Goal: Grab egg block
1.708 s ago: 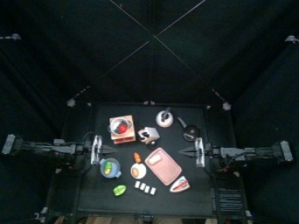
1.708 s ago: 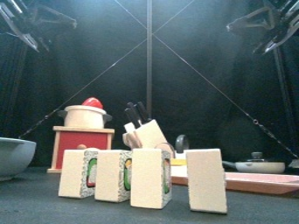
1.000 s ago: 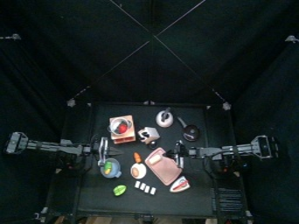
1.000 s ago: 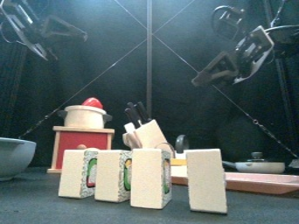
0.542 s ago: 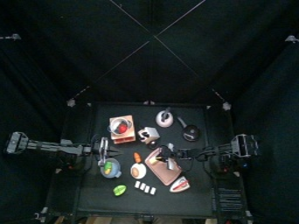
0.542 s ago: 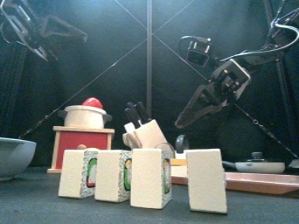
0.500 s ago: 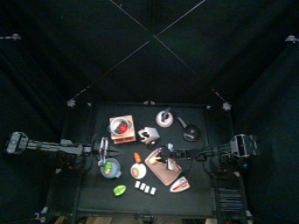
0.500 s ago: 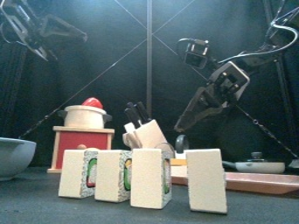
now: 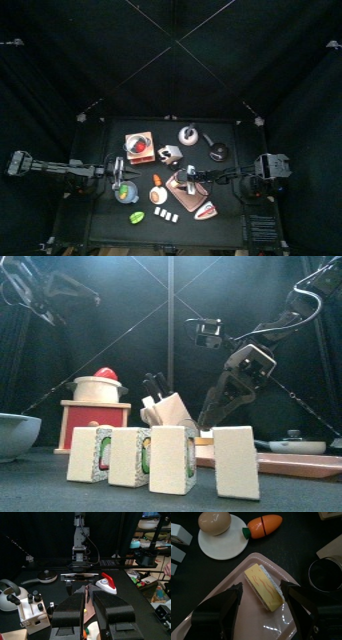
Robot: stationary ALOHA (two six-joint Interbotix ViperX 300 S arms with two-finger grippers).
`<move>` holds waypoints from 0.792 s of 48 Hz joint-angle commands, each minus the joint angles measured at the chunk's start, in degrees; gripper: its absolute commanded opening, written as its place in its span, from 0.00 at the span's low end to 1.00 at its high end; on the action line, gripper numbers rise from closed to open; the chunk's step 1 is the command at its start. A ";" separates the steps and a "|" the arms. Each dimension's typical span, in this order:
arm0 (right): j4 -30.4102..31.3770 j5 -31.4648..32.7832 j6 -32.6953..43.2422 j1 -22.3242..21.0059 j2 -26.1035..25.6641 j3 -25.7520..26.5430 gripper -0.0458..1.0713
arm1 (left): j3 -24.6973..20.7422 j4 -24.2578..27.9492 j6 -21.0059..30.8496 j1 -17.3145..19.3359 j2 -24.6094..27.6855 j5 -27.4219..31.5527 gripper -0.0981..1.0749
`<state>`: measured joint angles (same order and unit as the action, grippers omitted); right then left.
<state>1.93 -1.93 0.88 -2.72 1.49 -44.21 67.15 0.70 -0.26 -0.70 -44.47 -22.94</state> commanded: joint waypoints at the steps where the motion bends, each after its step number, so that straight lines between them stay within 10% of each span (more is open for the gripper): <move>1: 0.09 -0.18 0.00 -0.44 -0.44 1.41 0.87 | -0.97 0.09 -0.09 0.35 0.09 -0.35 0.56; 38: 0.88 0.18 0.00 -2.20 1.49 0.44 0.74 | -0.97 0.00 0.00 0.35 0.18 -0.35 0.56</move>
<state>2.81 -1.58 0.88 -4.48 3.78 -44.21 67.24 0.79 -0.26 -0.44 -44.47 -22.85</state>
